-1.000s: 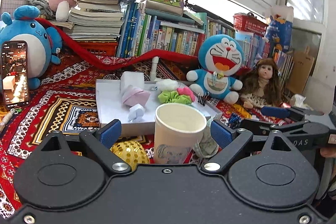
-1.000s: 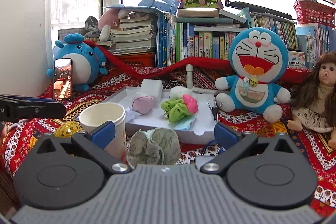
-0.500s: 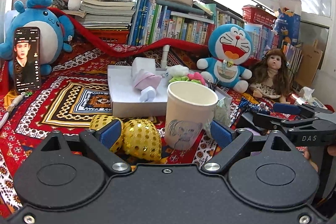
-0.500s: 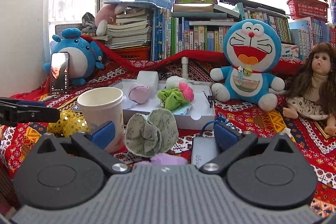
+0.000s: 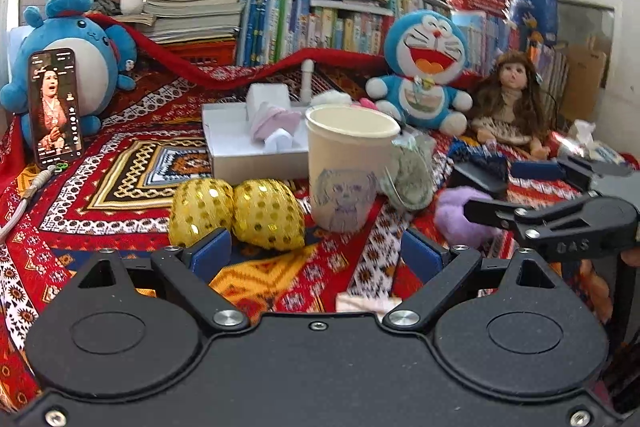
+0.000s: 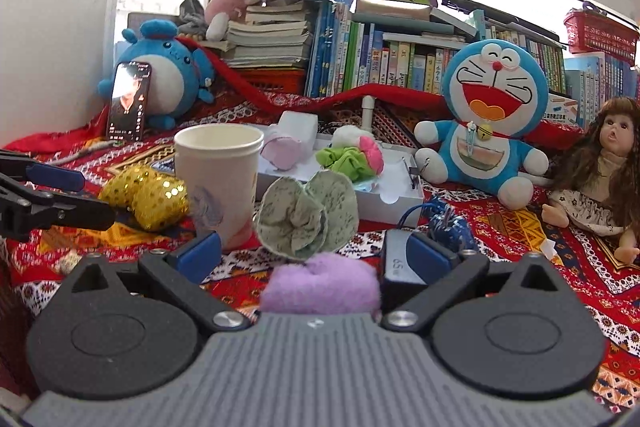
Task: Organize soft objects
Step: 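Reach the left tool to the small printed white packet while the right tool reaches the purple plush ball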
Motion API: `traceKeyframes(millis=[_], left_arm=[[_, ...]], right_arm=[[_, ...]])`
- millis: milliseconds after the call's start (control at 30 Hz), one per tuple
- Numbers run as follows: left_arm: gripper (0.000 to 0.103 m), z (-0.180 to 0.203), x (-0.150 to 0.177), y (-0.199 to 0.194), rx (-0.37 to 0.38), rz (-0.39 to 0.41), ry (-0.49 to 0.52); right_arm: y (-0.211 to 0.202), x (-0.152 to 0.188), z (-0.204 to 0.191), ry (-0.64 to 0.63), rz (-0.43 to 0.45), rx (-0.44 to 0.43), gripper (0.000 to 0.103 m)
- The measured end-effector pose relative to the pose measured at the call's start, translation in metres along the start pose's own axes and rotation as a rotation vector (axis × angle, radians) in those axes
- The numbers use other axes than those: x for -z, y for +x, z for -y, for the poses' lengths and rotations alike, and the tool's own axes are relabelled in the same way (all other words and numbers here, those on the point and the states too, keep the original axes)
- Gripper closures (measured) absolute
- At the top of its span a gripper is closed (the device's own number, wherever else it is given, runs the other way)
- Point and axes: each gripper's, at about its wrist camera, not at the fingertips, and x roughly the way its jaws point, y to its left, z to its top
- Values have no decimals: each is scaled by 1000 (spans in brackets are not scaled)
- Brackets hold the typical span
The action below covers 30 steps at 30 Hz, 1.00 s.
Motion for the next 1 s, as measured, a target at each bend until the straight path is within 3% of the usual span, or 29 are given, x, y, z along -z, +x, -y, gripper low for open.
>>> traceKeyframes(millis=[233,567,733,900,1000], left_arm=[[12,14,16,-4,35,-44,47],[14,12,29,-18,-3,-64,16],[27,4,36,-27,-46,-64,-23],[50,1,40,-26,-99,-87,-39],[53,3,41,-20,-109,-104,-50]], right_arm=[[7,7,-5,-9,-38,9,2],[11,17,-11,-37,-55,30,2],[13,18,-12,-32,-53,34,2],[14,19,-13,-21,-57,40,3],[15,19,-14,-17,-60,43,4]])
